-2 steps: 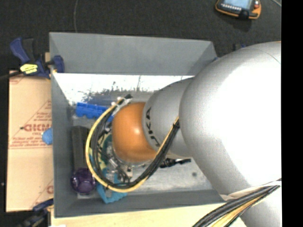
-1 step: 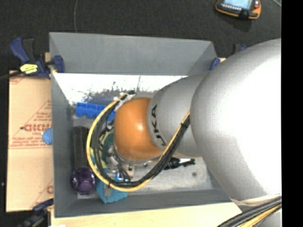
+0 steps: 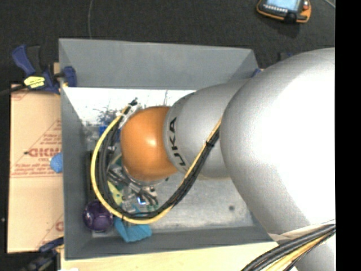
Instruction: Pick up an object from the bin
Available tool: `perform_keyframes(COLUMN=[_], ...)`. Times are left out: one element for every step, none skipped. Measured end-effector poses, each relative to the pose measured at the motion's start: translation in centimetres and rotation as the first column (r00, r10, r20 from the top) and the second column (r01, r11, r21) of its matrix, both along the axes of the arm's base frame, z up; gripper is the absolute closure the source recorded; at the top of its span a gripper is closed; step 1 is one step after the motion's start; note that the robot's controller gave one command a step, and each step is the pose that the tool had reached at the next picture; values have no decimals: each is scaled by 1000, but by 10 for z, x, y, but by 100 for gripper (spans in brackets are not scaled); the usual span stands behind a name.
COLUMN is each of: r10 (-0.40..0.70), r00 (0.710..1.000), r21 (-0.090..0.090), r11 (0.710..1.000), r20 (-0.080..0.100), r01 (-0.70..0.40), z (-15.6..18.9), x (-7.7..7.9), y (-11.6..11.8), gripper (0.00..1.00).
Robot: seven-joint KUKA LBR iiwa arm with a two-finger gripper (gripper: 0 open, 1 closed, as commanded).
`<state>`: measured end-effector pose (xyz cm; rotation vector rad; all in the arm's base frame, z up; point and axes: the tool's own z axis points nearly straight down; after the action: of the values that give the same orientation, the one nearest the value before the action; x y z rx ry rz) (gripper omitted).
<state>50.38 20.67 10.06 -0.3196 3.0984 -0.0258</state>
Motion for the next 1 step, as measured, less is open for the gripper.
perform_keyframes(r10=[-621], r00=[784], r21=[7], r11=[784], r20=[-7], r01=[621], z=[-16], x=[-4], y=[10], gripper=[0])
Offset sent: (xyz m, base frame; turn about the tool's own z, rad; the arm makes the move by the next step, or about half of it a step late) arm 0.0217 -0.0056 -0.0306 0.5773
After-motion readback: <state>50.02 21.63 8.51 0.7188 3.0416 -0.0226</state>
